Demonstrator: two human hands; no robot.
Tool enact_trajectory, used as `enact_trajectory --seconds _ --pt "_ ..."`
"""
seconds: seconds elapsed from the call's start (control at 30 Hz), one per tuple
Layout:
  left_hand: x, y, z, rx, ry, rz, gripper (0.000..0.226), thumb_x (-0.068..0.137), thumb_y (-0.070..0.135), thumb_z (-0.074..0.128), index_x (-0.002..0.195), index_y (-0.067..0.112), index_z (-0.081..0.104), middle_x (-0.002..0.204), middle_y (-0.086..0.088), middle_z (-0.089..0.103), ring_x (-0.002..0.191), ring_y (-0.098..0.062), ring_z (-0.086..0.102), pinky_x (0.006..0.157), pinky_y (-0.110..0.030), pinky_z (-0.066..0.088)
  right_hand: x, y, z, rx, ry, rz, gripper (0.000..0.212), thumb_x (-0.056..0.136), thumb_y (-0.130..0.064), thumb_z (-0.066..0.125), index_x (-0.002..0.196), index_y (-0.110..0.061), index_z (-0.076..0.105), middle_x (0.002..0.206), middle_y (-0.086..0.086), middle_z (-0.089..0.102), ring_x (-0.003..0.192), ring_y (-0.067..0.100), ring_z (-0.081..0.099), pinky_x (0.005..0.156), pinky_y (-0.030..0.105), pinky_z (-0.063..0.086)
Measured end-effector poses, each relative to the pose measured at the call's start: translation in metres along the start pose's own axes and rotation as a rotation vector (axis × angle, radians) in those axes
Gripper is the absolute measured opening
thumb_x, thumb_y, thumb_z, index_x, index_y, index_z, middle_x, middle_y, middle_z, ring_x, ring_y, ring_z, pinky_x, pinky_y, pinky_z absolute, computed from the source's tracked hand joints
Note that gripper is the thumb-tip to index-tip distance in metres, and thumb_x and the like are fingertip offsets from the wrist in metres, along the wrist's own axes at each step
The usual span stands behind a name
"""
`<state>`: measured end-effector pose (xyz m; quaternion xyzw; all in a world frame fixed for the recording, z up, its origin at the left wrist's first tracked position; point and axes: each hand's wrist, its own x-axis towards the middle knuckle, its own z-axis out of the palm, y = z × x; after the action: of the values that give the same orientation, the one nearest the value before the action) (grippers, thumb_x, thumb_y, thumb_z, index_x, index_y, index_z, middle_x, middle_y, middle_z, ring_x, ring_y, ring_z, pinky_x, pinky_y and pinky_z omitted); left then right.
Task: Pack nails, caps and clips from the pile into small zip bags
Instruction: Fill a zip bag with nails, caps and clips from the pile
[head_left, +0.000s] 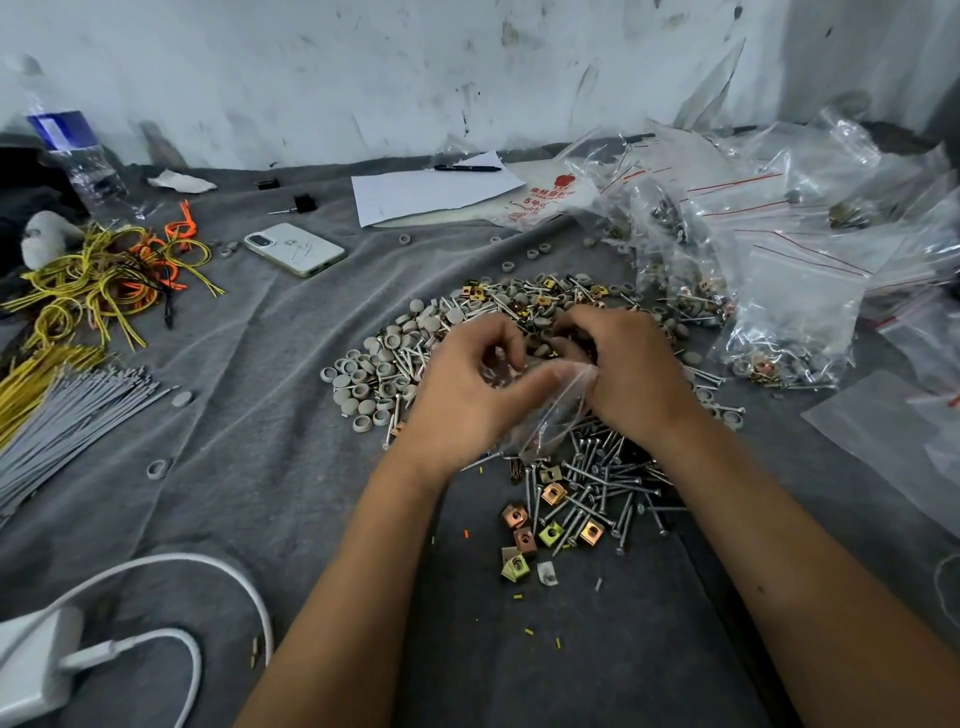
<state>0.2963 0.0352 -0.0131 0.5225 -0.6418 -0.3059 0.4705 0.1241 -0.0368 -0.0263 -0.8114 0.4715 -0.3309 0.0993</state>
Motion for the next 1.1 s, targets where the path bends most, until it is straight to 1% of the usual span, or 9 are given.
enact_trajectory --seconds 0.07,0.13,0.3,0.4,0.6,0.73,0.83,1.0,1.1 --pt "0.0 0.001 0.001 0.288 -0.084 0.125 0.056 0.068 0.058 0.086 0.081 0.015 0.052 0.09 -0.005 0.057 0.088 -0.023 0.051 0.074 -0.032 0.043 -0.001 0.002 0.001 -0.026 -0.04 0.005 0.01 0.098 -0.021 0.066 0.104 -0.015 0.071 0.095 0.002 0.074 0.082 0.019 0.068 0.074 0.042 0.058" --pt "0.001 0.001 0.001 0.433 -0.12 0.177 0.054 0.064 0.052 0.09 0.08 0.018 0.051 0.091 0.002 0.053 0.09 -0.017 0.043 0.074 -0.026 0.036 -0.001 0.003 0.002 -0.024 -0.036 0.007 0.009 0.098 -0.019 0.065 0.103 -0.016 0.071 0.094 0.002 0.074 0.082 0.021 0.068 0.074 0.043 0.057" --pt "0.002 -0.005 -0.004 0.286 -0.082 0.104 0.017 0.077 0.027 0.068 0.072 0.017 0.055 0.069 0.006 0.055 0.063 -0.011 0.048 0.059 -0.034 0.039 -0.001 0.007 -0.001 0.022 0.011 0.038 0.011 0.098 -0.015 0.066 0.107 -0.016 0.073 0.096 0.002 0.075 0.082 0.016 0.068 0.075 0.03 0.054" --pt "0.004 -0.01 -0.007 0.215 0.011 0.005 0.018 0.083 0.027 0.063 0.073 0.012 0.061 0.063 -0.005 0.061 0.056 -0.016 0.051 0.054 -0.036 0.04 0.0 0.006 -0.005 0.114 -0.032 0.037 0.011 0.098 -0.016 0.066 0.105 -0.017 0.074 0.095 -0.004 0.074 0.084 0.01 0.066 0.077 0.026 0.053" --pt "0.007 -0.014 -0.014 -0.174 0.136 -0.198 0.035 0.097 0.003 0.059 0.067 0.017 0.071 0.06 0.0 0.064 0.047 -0.01 0.054 0.045 -0.021 0.041 -0.003 -0.002 -0.01 0.252 -0.138 -0.02 0.007 0.096 -0.026 0.07 0.097 -0.022 0.075 0.089 -0.016 0.071 0.084 -0.003 0.064 0.069 0.006 0.044" --pt "0.01 -0.007 -0.021 -0.597 0.19 -0.33 0.024 0.101 0.004 0.05 0.085 0.008 0.067 0.07 -0.006 0.065 0.054 -0.014 0.056 0.048 -0.026 0.045 -0.005 -0.002 -0.009 0.246 -0.198 -0.048 0.011 0.093 -0.032 0.074 0.093 -0.022 0.078 0.085 -0.014 0.073 0.08 -0.001 0.065 0.072 0.012 0.049" --pt "0.008 -0.001 -0.03 -1.107 0.068 -0.367 0.014 0.096 0.003 0.042 0.1 0.001 0.056 0.082 -0.012 0.062 0.055 -0.01 0.056 0.042 -0.017 0.046 -0.005 -0.002 -0.009 0.286 -0.172 -0.045 0.014 0.095 -0.033 0.071 0.094 -0.02 0.078 0.086 -0.011 0.073 0.081 0.003 0.066 0.07 0.016 0.048" --pt "0.005 0.003 -0.034 -1.298 -0.163 -0.429 0.031 0.09 0.01 0.038 0.082 0.001 0.066 0.075 -0.007 0.054 0.04 -0.002 0.04 0.033 -0.01 0.035 -0.003 -0.004 -0.01 0.532 -0.212 0.042 0.023 0.103 -0.034 0.058 0.122 -0.025 0.068 0.107 -0.012 0.071 0.088 -0.01 0.064 0.073 0.009 0.046" --pt "0.006 0.001 -0.036 -1.417 -0.202 -0.508 0.023 0.09 0.014 0.038 0.096 0.0 0.056 0.075 -0.005 0.046 0.045 -0.001 0.028 0.034 -0.012 0.04 -0.006 -0.013 -0.003 0.696 -0.372 0.037 0.05 0.096 -0.046 0.061 0.143 -0.031 0.052 0.135 -0.01 0.064 0.125 0.0 0.058 0.099 0.028 0.05"
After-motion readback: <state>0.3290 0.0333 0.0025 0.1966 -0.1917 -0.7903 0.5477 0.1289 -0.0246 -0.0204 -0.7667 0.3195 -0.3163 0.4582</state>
